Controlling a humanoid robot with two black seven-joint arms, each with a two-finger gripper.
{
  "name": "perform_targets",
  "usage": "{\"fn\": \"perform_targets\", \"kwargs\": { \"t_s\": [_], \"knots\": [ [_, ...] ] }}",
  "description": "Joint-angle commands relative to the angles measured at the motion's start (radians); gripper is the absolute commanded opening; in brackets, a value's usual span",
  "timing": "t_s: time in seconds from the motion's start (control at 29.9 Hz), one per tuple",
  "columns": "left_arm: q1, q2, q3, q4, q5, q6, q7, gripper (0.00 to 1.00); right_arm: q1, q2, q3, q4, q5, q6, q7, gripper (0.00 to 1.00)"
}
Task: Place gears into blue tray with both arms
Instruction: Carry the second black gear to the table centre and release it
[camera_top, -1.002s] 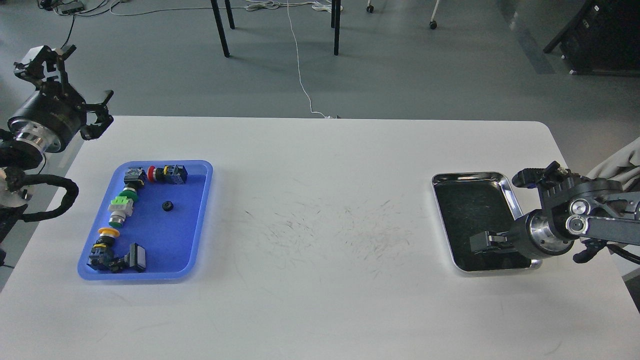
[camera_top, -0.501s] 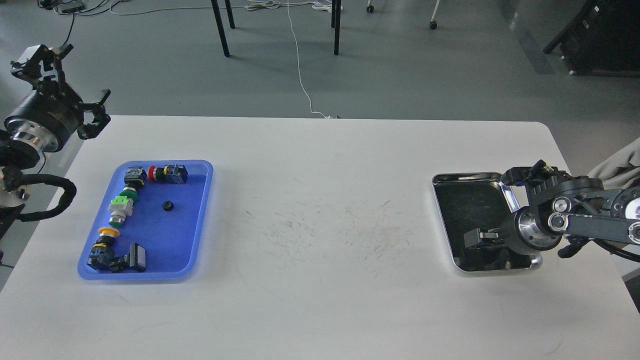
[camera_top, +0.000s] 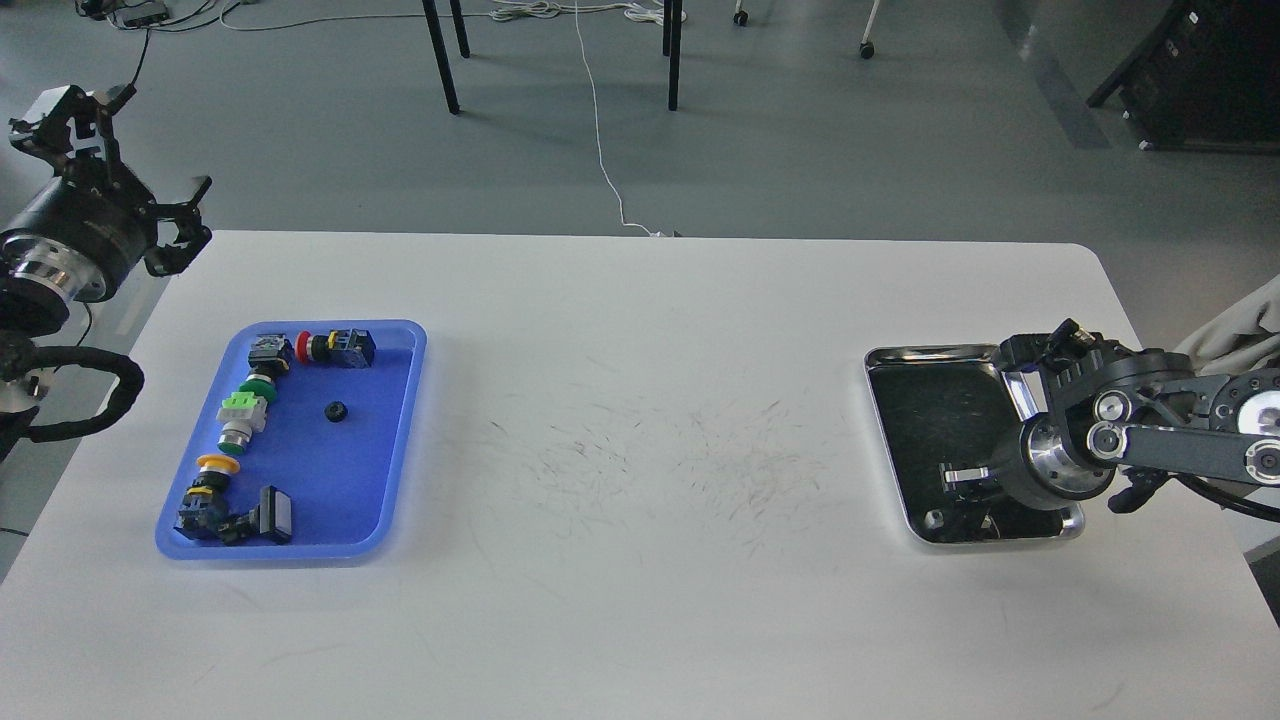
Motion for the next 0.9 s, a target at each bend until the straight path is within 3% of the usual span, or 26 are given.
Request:
{"fn": "perform_targets", "kwargs": {
  "t_s": [0.0,0.2,0.4,0.57,0.67,0.77,0.87],
  "knots": [
    [0.000,0.001,0.001,0.001,0.000,0.000,-0.001,0.98,0.009,-0.007,0.006,0.002,0.003,0.005,0.001,0.01],
    [0.000,0.013,-0.001,0.001,0.000,0.000,0.000,0.98,0.075,-0.046,0.158,0.042,0.013,0.007,0.001,0.01],
    [0.000,0.031,-0.001,0.001,0.000,-0.003,0.000,0.98,0.089,-0.007,0.503,0.037,0.024,-0.002,-0.001,0.01],
    [-0.001,0.034,-0.002,0.001,0.000,-0.002,0.000,0.98,0.046,0.262,0.664,-0.073,0.081,-0.053,0.007,0.01],
    [-0.001,0.033,-0.007,0.012,-0.002,-0.002,-0.001,0.98,0.000,0.446,0.730,-0.179,0.107,-0.117,0.044,0.01],
    [-0.001,0.033,-0.007,0.021,-0.002,0.000,-0.003,0.98,-0.073,0.648,0.758,-0.275,0.102,-0.127,0.050,0.01],
    [-0.004,0.031,-0.010,0.046,-0.002,0.000,-0.003,0.98,-0.151,0.648,0.762,-0.382,0.101,-0.130,0.056,0.01]
  ]
}}
